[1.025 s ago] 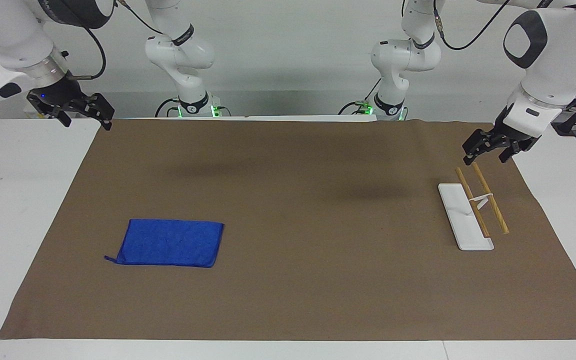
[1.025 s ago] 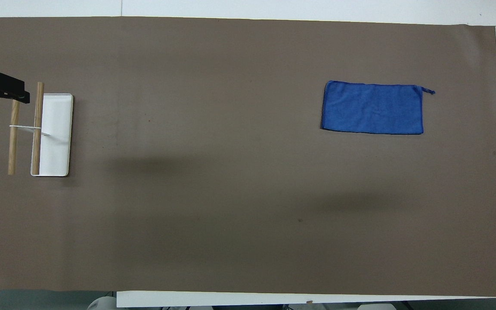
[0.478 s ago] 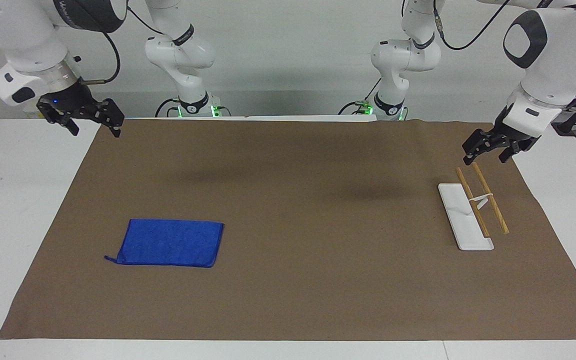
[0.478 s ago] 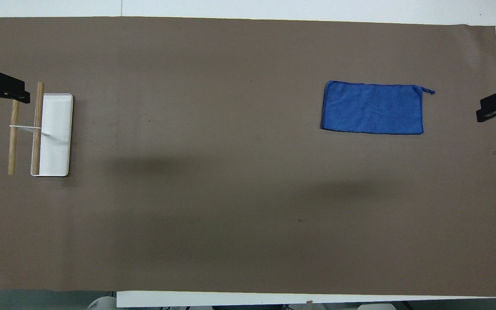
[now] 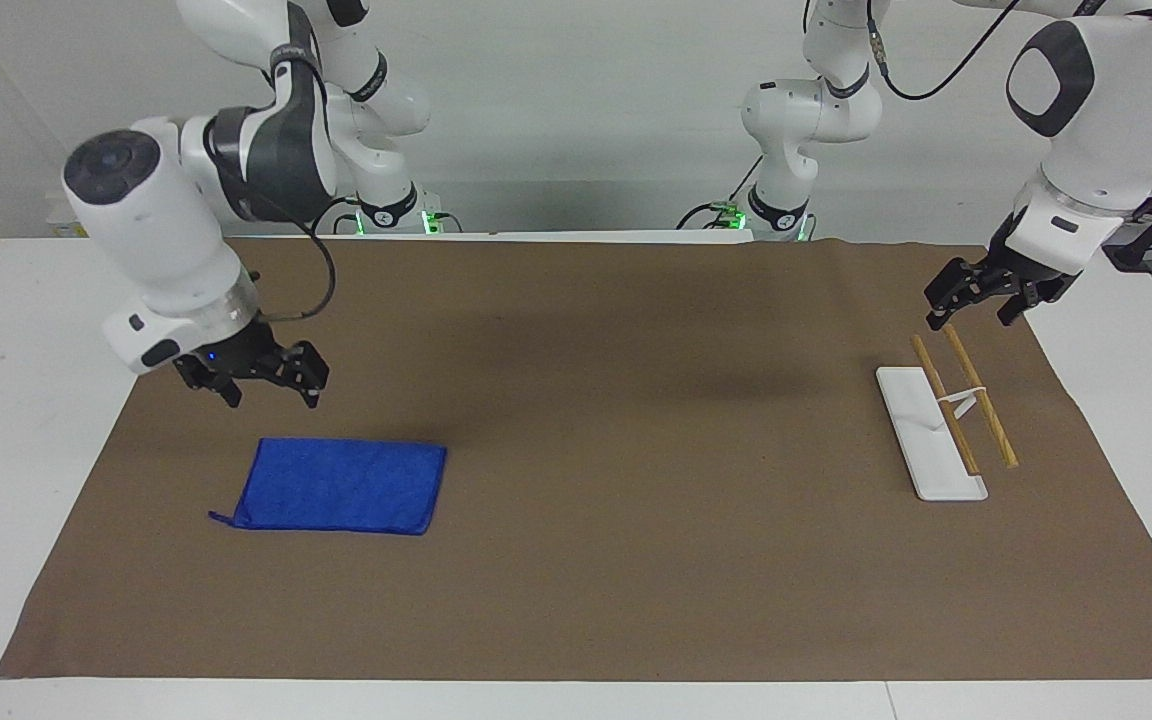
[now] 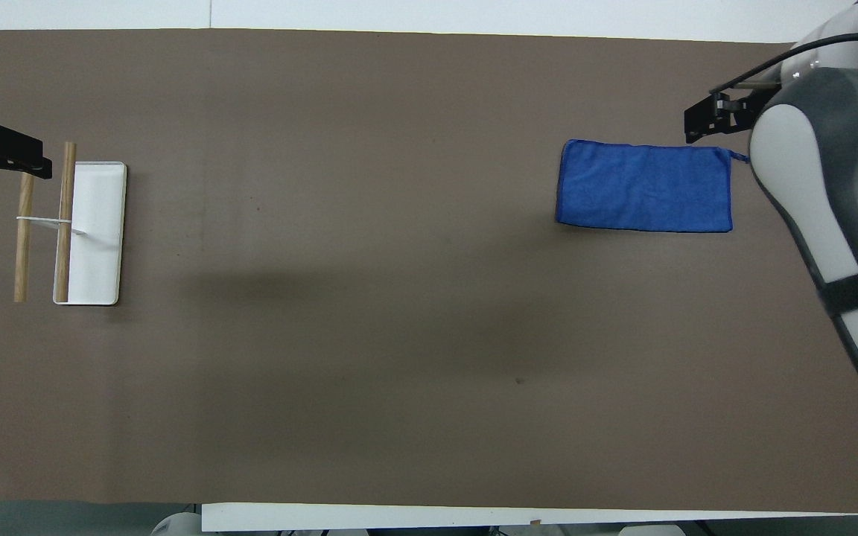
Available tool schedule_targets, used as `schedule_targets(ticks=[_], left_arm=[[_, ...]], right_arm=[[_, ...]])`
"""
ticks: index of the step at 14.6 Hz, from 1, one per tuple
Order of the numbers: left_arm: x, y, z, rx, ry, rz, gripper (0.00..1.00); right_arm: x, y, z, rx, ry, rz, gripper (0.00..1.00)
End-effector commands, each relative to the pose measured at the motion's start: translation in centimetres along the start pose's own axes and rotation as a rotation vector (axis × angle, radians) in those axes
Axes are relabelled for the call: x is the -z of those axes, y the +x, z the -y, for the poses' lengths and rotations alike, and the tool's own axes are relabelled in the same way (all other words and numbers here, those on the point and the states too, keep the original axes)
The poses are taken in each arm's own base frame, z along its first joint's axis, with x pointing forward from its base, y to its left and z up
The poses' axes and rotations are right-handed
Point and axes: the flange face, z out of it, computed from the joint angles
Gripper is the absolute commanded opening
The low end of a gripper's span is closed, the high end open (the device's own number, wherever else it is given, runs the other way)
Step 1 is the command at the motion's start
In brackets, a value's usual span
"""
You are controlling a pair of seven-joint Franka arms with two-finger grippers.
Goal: Right arm passes towel to left arm to hang
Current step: 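Reach the right gripper down to the blue towel and grasp it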
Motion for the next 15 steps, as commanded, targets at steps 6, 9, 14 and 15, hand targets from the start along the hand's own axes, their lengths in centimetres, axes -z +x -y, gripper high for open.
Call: schedule_targets(ticks=[6, 9, 14, 15], left_arm=[[0.4, -0.4, -0.1, -0.002, 0.016, 0.007, 1.00], [0.4, -0.4, -0.3, -0.005, 0.016, 0.007, 1.00], [0.5, -0.4, -0.4, -0.005, 0.016, 0.005, 1.00], [0.5, -0.4, -0.4, -0.005, 0.016, 0.005, 1.00]], right_arm=[[-13.5, -0.3, 0.7, -0.025, 0.022, -0.020, 1.00], [-16.3, -0.3, 0.6, -0.003, 0.024, -0.015, 1.00], [-18.6, -0.9, -1.0, 0.053, 0.023, -0.001, 1.00], [-18.6, -0.9, -1.0, 0.057, 0.023, 0.000, 1.00]])
